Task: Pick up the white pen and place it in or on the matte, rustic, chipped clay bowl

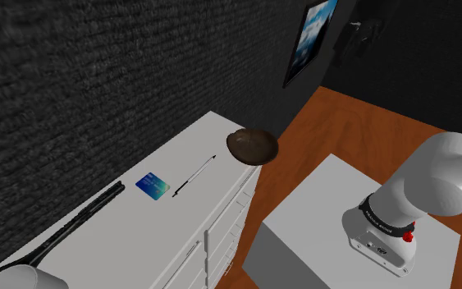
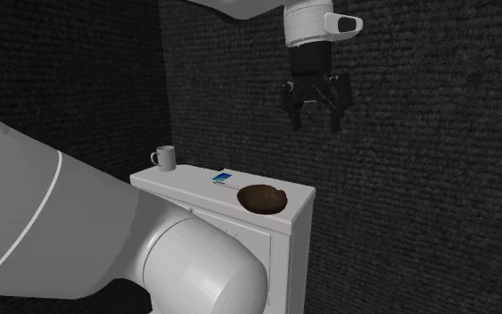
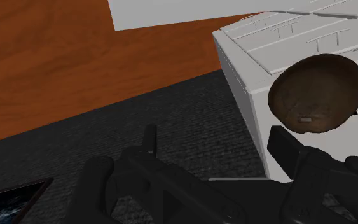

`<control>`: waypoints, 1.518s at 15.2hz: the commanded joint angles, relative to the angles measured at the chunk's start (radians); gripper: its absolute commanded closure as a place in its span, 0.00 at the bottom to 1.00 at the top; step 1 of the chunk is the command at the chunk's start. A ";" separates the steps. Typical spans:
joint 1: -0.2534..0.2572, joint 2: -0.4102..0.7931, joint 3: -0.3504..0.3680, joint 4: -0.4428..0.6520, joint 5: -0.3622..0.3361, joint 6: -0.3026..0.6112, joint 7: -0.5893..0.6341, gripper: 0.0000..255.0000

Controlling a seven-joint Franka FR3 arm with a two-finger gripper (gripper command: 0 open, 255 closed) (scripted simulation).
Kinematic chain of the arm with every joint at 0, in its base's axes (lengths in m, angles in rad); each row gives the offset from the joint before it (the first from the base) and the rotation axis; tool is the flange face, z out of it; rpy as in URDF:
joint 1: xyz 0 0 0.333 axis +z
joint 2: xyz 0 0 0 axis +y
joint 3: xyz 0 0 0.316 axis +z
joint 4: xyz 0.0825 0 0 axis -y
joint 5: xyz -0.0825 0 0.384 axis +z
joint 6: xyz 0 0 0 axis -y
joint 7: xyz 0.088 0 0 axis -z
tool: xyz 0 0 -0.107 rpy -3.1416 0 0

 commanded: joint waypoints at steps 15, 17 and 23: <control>-0.014 -0.106 0.337 -0.311 0.324 0.287 0.632 0.00; -0.017 -0.083 0.398 -0.326 0.371 0.344 0.722 0.00; -0.064 0.042 0.599 -0.317 0.483 0.533 0.993 0.00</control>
